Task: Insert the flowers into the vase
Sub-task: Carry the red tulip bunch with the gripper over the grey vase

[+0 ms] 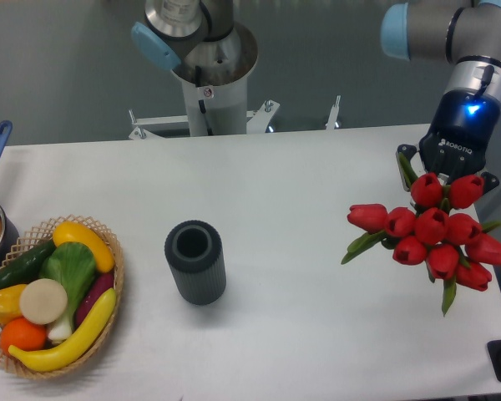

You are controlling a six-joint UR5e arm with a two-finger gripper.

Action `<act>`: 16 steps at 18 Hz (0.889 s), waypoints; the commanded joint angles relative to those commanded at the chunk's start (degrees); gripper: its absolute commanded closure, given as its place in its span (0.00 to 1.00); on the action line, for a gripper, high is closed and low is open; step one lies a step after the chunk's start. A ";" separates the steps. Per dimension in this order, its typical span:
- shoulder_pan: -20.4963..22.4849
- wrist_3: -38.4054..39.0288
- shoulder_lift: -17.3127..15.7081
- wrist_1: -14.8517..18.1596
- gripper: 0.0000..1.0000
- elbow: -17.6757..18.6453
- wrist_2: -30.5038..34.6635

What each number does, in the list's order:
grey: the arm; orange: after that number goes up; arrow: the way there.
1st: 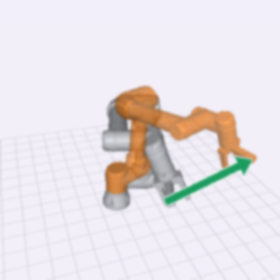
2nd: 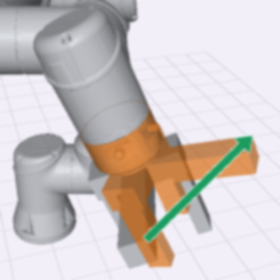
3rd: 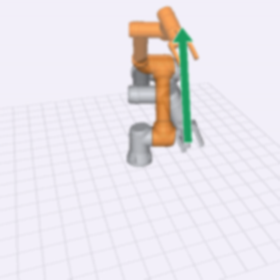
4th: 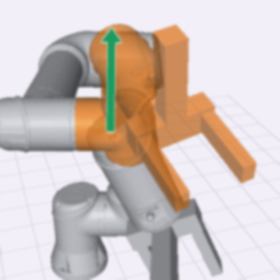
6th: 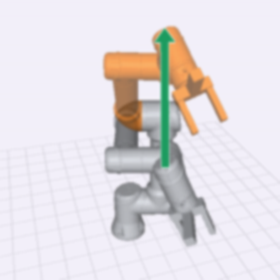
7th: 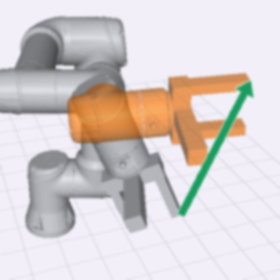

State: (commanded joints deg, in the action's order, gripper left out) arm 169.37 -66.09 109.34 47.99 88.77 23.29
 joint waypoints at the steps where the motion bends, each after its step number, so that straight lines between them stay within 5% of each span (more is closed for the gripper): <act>1: -0.17 0.00 0.09 0.00 0.86 0.17 0.09; 16: -3.16 -0.53 0.53 -0.26 0.86 0.35 -0.17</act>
State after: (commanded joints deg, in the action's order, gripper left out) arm 166.21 -66.62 109.86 47.73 89.12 23.12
